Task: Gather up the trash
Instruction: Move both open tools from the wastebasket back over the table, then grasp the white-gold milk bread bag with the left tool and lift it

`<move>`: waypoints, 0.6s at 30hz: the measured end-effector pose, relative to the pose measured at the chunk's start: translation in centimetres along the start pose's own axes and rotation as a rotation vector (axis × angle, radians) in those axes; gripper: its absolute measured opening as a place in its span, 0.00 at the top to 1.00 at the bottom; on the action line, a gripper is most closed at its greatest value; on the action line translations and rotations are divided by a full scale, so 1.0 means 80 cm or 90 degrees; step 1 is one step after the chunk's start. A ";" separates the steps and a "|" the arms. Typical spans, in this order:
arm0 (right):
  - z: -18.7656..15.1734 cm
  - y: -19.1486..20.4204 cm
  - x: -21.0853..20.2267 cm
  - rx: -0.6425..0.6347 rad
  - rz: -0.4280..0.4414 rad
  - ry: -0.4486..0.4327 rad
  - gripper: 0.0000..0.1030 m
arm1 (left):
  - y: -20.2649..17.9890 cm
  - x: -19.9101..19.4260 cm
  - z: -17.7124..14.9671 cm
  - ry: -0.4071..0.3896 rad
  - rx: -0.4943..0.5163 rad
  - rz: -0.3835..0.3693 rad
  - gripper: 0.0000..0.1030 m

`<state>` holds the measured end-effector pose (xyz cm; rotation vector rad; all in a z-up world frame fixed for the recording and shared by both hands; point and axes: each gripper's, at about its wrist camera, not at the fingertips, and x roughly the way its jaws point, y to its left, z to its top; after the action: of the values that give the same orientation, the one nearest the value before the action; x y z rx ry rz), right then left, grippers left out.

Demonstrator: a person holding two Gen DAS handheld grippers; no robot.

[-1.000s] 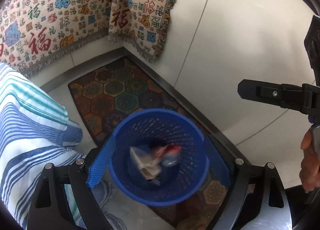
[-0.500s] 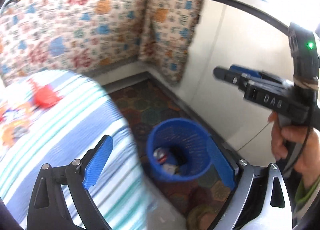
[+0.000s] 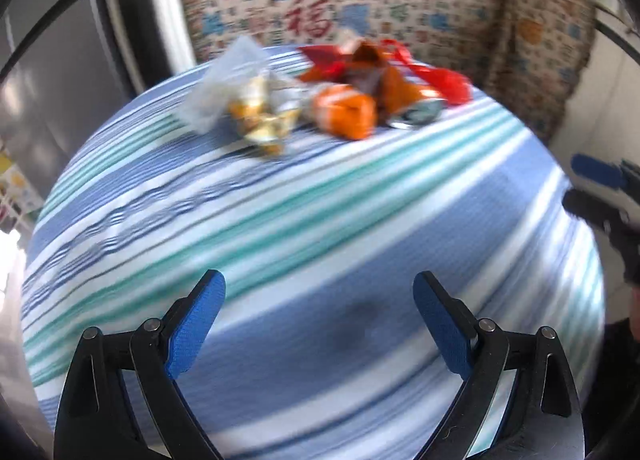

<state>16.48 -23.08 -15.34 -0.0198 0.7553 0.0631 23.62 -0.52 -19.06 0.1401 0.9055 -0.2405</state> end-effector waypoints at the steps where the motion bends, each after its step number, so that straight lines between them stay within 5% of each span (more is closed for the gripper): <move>1: 0.002 0.011 0.010 -0.007 0.004 0.009 0.38 | 0.015 0.006 0.002 0.001 -0.010 0.012 0.07; 7: 0.017 0.035 0.056 0.007 0.011 0.057 0.38 | 0.056 0.032 0.014 0.008 -0.028 0.038 0.07; 18: 0.031 0.048 0.100 -0.028 -0.018 0.095 0.38 | 0.076 0.056 0.036 0.019 -0.036 0.010 0.00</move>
<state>23.73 -18.75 -19.01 -0.0777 0.9027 0.0522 30.06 4.04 -20.72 0.0979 0.9401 -0.1988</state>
